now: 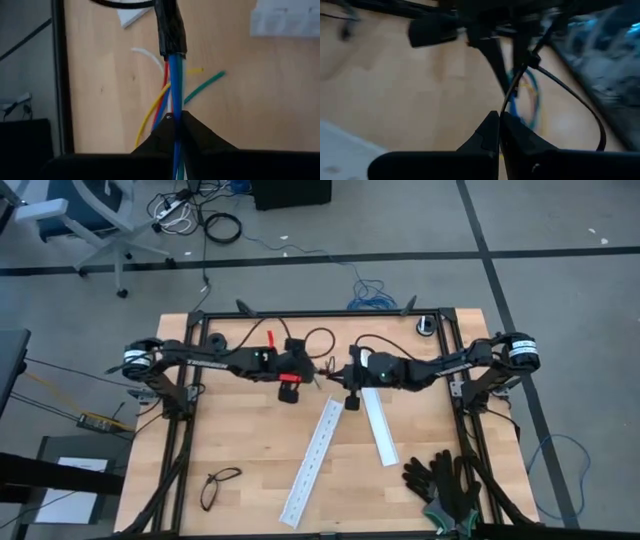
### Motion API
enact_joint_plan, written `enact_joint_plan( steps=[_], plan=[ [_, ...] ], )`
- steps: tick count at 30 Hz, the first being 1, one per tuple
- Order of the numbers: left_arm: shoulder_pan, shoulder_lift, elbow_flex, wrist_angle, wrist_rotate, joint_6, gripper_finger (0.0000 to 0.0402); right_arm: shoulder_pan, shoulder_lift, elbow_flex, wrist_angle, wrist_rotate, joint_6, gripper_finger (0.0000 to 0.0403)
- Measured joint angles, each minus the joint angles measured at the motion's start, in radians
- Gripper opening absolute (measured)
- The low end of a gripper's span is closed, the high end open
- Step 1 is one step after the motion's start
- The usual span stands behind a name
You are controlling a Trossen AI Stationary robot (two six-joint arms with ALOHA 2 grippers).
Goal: Ziptie cables
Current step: Wrap the cable wire in the zip tie
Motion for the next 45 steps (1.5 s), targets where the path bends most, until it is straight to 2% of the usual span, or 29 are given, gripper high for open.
enact_joint_plan(
  steps=[2, 9, 16, 23, 32, 42, 45],
  plan=[
    [0.002, 0.008, 0.015, 0.026, 0.019, 0.001, 0.0001, -0.009, 0.0, 0.0, -0.009, -0.035, 0.035, 0.0],
    [0.002, 0.005, 0.055, 0.102, 0.052, 0.002, 0.0001, -0.02, 0.0, 0.0, -0.028, -0.04, 0.073, 0.0],
    [0.002, 0.005, 0.057, 0.179, 0.142, 0.0, 0.0, -0.02, 0.0, 0.0, -0.016, -0.027, 0.097, 0.0003],
    [0.003, 0.017, 0.057, 0.185, 0.144, -0.002, 0.0, -0.019, 0.0, 0.0, -0.018, -0.028, 0.118, 0.0029],
    [0.003, 0.098, 0.057, 0.177, 0.145, -0.003, 0.0, -0.01, -0.005, 0.0, -0.021, -0.028, 0.094, 0.0074],
    [0.017, 0.102, 0.056, 0.174, 0.13, -0.002, 0.0, -0.007, -0.116, 0.0, -0.086, -0.028, 0.087, 0.0087],
    [0.024, 0.102, 0.056, 0.18, 0.13, -0.002, 0.0, -0.011, -0.147, 0.001, -0.193, -0.013, 0.042, 0.0086]
  ],
)
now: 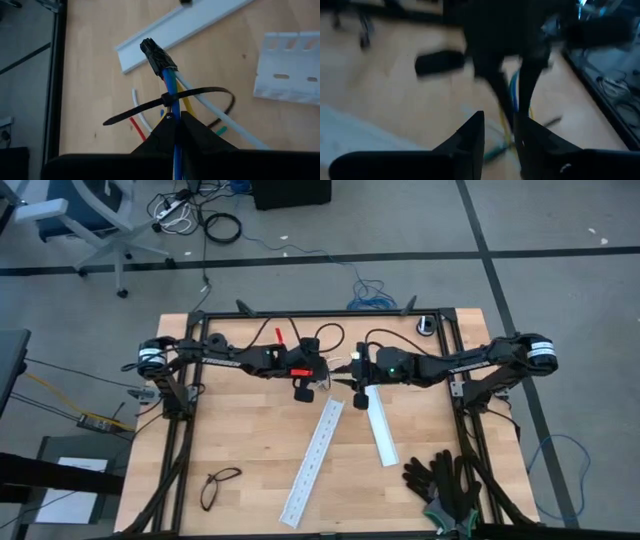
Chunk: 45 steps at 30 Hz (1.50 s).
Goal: Ziptie cables
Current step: Wrap the cable wire in the zip tie
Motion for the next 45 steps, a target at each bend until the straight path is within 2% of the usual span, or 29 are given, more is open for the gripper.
enact_joint_plan(
  steps=[5, 10, 17, 20, 25, 33, 37, 41, 45],
  plan=[
    [0.0, 0.0, 0.0, 0.012, 0.0, 0.002, 0.0, -0.021, -0.006, -0.002, -0.192, 0.15, -0.012, 0.0087],
    [0.0, 0.0, 0.0, 0.045, 0.0, 0.009, 0.0, -0.031, 0.002, -0.002, -0.221, 0.139, -0.124, 0.0088],
    [-0.001, 0.0, 0.0, 0.081, 0.077, 0.013, 0.0, -0.04, 0.019, -0.001, -0.23, 0.141, -0.303, 0.0089],
    [-0.001, 0.0, 0.0, 0.094, 0.08, 0.014, 0.0, -0.031, 0.037, -0.001, -0.215, 0.151, -0.373, 0.0094],
    [-0.001, 0.0, 0.0, 0.094, 0.082, 0.012, 0.0, 0.001, 0.05, -0.002, -0.208, 0.228, -0.432, 0.0111],
    [-0.001, 0.0, 0.0, 0.105, 0.087, 0.007, 0.0, 0.006, 0.051, -0.001, -0.175, 0.241, -0.476, 0.0154],
    [0.0, 0.0, 0.0, 0.148, 0.119, 0.003, 0.0, 0.005, 0.051, -0.001, -0.181, 0.229, -0.474, 0.0162],
    [-0.001, 0.0, 0.0, 0.168, 0.127, 0.002, 0.0, 0.005, 0.051, -0.001, -0.204, 0.237, -0.471, 0.0136],
    [0.0, 0.0, 0.0, 0.164, 0.125, -0.012, 0.0, 0.026, 0.051, -0.001, -0.215, 0.353, -0.469, 0.0052]
  ],
)
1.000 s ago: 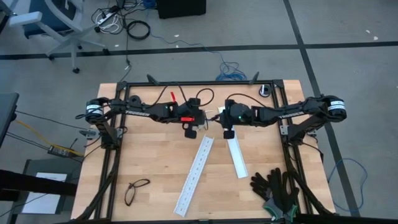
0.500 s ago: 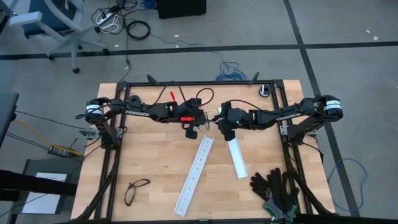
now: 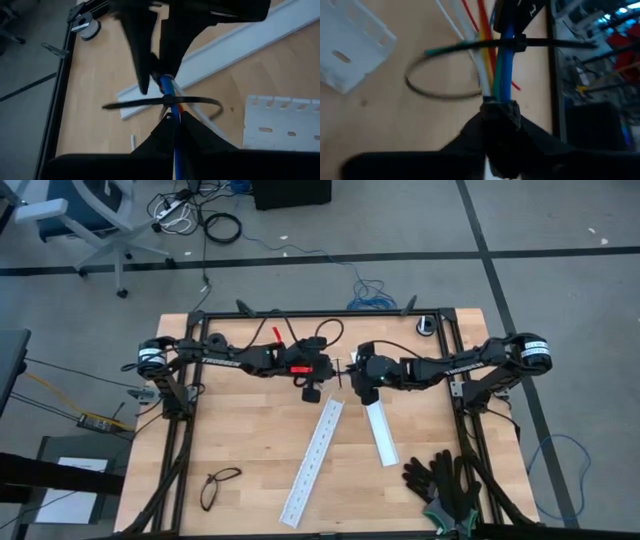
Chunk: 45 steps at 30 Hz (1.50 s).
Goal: Ziptie cables
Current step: Wrap the cable wire in the zip tie
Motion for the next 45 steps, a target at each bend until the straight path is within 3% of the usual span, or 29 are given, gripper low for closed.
enact_joint_plan(
  steps=[2, 8, 17, 22, 24, 28, 31, 41, 45],
  plan=[
    [0.0, 0.0, 0.0, -0.007, -0.012, -0.025, 0.0, 0.011, 0.0, 0.0, 0.0, 0.035, -0.001, 0.0029],
    [-0.001, 0.0, 0.0, -0.014, -0.062, -0.108, 0.0005, 0.032, 0.0, 0.0, -0.014, 0.074, 0.037, 0.0024],
    [0.0, 0.0, 0.0, -0.114, -0.075, -0.118, 0.0059, 0.07, -0.01, 0.0, -0.234, 0.202, 0.173, 0.0021],
    [0.002, 0.0, 0.0, -0.076, -0.076, -0.118, 0.0071, 0.122, -0.047, 0.0, -0.275, 0.205, 0.236, 0.0021],
    [0.005, 0.0, 0.0, 0.007, -0.039, -0.118, 0.0071, 0.142, -0.056, 0.0, -0.267, 0.205, 0.235, 0.0021],
    [0.027, 0.0, 0.0, 0.179, 0.155, -0.173, 0.0072, 0.16, -0.063, 0.0, -0.26, 0.202, 0.241, 0.002],
    [0.05, -0.001, 0.0, 0.199, 0.248, -0.228, 0.0072, 0.162, -0.063, 0.0, -0.261, 0.201, 0.256, 0.0019],
    [0.08, 0.002, 0.0, 0.19, 0.267, -0.382, 0.0072, 0.162, -0.063, 0.0, -0.241, 0.202, 0.258, 0.0019],
    [0.084, 0.028, 0.0, 0.243, 0.357, -0.455, 0.0072, 0.162, -0.063, 0.0, -0.199, 0.202, 0.239, 0.0019]
  ],
)
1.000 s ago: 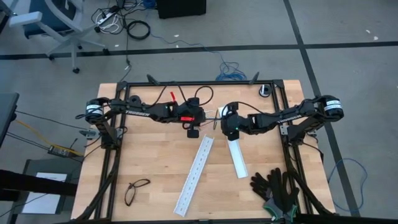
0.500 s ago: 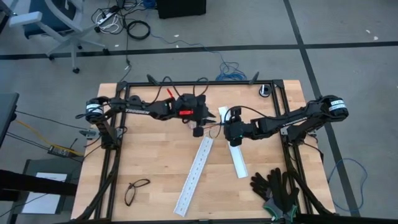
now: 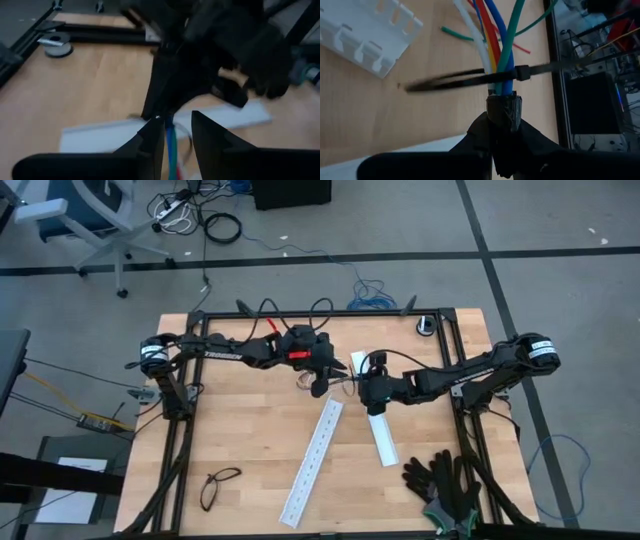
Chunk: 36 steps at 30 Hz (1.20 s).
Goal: Ziptie cables
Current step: Wrap the cable wire in the zip tie
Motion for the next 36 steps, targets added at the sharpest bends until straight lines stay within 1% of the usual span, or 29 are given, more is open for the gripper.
enact_joint_plan(
  steps=[4, 6, 9, 12, 16, 26, 31, 33, 36],
  plan=[
    [0.024, 0.047, 0.0, 0.051, 0.044, -0.092, 0.0072, 0.0, 0.0, 0.0, 0.024, 0.0, -0.008, 0.0019],
    [0.042, 0.076, -0.001, 0.079, 0.111, -0.149, 0.0072, 0.0, 0.0, 0.0, 0.022, 0.0, -0.008, 0.0019],
    [0.055, 0.12, -0.001, 0.187, 0.225, -0.232, 0.0072, 0.0, 0.0, 0.0, 0.024, 0.0, -0.008, 0.0019],
    [0.06, 0.156, -0.001, 0.288, 0.266, -0.285, 0.0072, 0.0, 0.0, 0.0, 0.027, 0.0, -0.008, 0.0019],
    [0.063, 0.182, 0.0, 0.347, 0.265, -0.316, 0.0072, 0.0, 0.001, 0.0, 0.029, 0.0, -0.008, 0.0019],
    [0.068, 0.21, 0.0, 0.318, 0.24, -0.346, 0.0072, 0.0, 0.001, 0.0, 0.032, -0.001, -0.009, 0.0018],
    [0.069, 0.21, 0.0, 0.347, 0.226, -0.346, 0.0069, 0.0, 0.001, 0.0, 0.051, -0.002, -0.009, 0.0018],
    [0.069, 0.21, 0.0, 0.353, 0.225, -0.345, 0.0057, 0.0, 0.001, 0.0, 0.051, -0.004, -0.009, 0.0018],
    [0.069, 0.21, 0.0, 0.374, 0.231, -0.336, 0.0016, 0.0, 0.001, 0.0, 0.051, -0.006, -0.009, 0.0018]
  ],
)
